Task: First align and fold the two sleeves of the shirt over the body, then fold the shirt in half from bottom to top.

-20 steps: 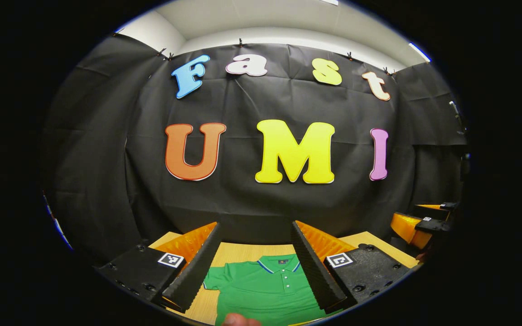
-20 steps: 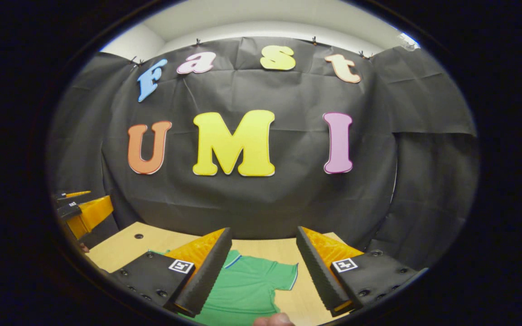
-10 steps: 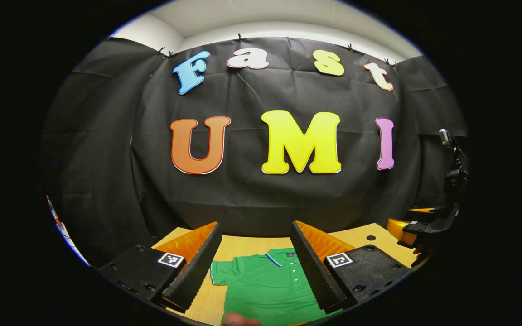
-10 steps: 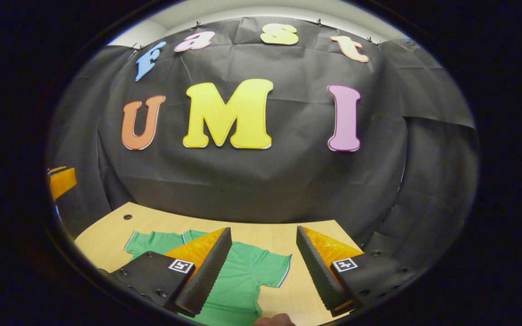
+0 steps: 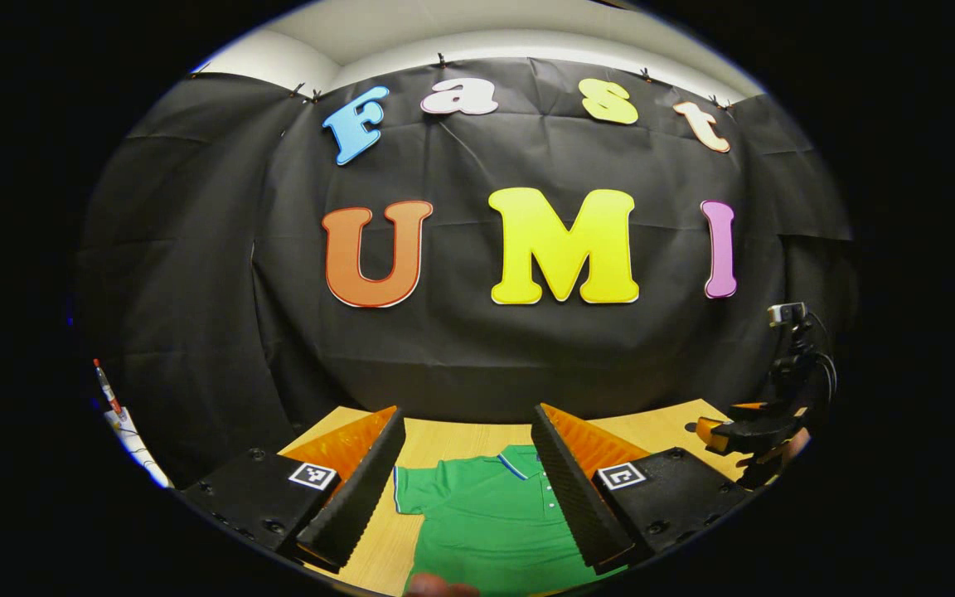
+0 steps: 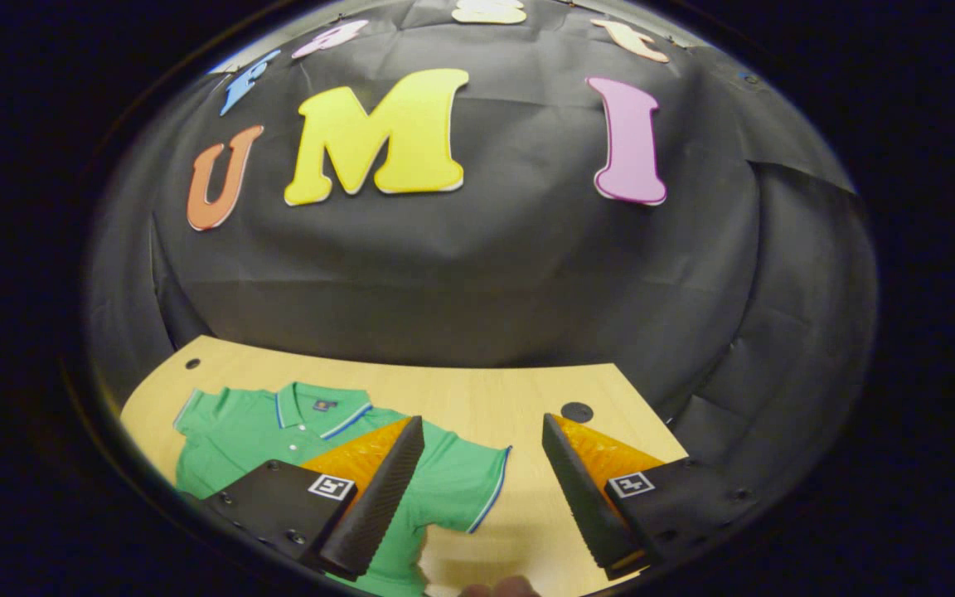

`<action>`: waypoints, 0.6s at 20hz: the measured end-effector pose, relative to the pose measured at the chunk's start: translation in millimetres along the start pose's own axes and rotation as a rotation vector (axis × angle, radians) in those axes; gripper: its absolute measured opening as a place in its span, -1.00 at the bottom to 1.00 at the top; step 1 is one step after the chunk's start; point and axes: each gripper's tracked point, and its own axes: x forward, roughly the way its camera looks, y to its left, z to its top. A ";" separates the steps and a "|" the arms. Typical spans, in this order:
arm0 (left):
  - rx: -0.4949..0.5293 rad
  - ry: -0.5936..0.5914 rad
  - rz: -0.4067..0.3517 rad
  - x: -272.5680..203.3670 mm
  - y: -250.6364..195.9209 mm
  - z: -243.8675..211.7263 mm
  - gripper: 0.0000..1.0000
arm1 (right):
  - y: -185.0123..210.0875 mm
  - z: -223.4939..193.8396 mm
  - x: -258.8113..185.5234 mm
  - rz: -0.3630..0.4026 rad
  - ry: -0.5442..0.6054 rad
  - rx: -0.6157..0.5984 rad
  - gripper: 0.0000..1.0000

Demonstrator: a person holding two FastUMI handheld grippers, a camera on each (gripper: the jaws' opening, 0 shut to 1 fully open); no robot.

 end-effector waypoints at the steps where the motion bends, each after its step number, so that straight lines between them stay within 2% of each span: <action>1: -0.008 0.009 -0.014 2.4 -6.8 -3.9 0.96 | -1.9 -8.5 11.8 -0.002 0.022 -0.001 0.90; 2: -0.010 0.021 -0.022 3.2 -12.8 -8.4 0.96 | -2.2 -18.4 22.1 0.002 0.038 -0.007 0.84; 6: 0.017 0.040 -0.009 4.9 -18.8 -15.0 0.96 | -3.1 -53.9 58.2 0.011 0.111 0.008 0.96; 12: 0.045 0.092 0.019 2.4 -16.4 -38.1 0.96 | -13.7 -90.3 103.6 -0.006 0.172 0.017 0.90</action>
